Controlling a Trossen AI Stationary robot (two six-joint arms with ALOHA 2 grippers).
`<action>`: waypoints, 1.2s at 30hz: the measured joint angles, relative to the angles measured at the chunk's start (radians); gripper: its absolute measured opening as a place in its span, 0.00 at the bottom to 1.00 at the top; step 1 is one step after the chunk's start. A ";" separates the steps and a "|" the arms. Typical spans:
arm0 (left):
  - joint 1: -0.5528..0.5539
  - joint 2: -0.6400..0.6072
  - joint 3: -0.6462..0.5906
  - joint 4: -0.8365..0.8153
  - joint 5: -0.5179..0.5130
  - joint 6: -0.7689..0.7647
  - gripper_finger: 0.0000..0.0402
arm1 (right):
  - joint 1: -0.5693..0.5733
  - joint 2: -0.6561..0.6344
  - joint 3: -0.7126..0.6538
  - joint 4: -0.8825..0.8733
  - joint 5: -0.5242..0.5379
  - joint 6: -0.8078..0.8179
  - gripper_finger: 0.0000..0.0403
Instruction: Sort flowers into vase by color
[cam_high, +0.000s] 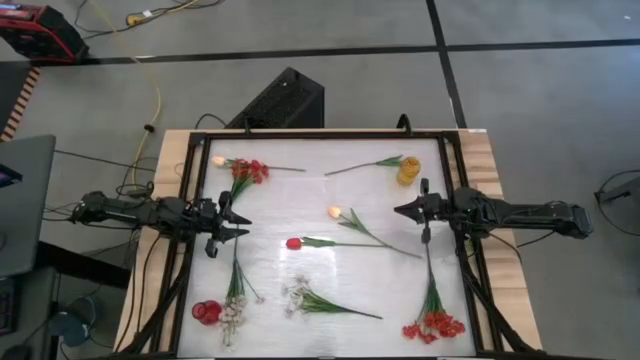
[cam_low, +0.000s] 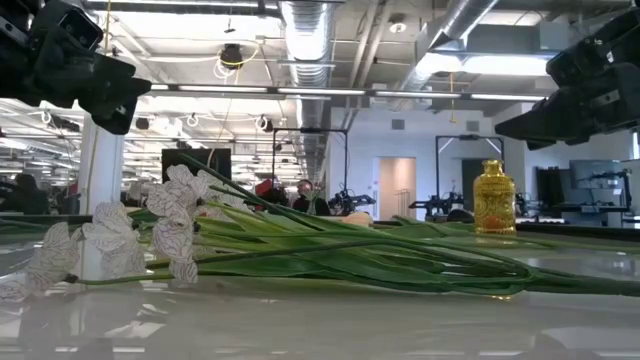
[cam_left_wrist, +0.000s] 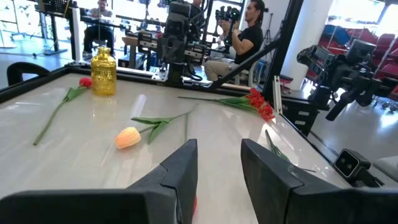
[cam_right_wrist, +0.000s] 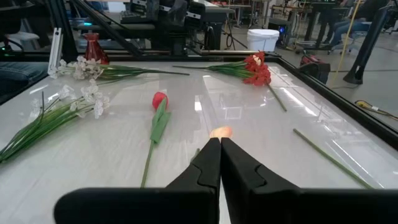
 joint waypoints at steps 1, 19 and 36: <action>0.000 0.000 0.000 0.000 0.000 0.000 0.28 | 0.000 0.000 0.000 0.000 0.000 0.000 0.09; 0.000 0.000 0.000 0.000 0.000 0.000 0.28 | 0.000 0.000 0.000 0.000 0.000 0.000 0.09; 0.000 0.000 0.000 0.033 -0.223 -0.139 0.28 | 0.000 0.000 0.000 0.000 0.000 0.000 0.09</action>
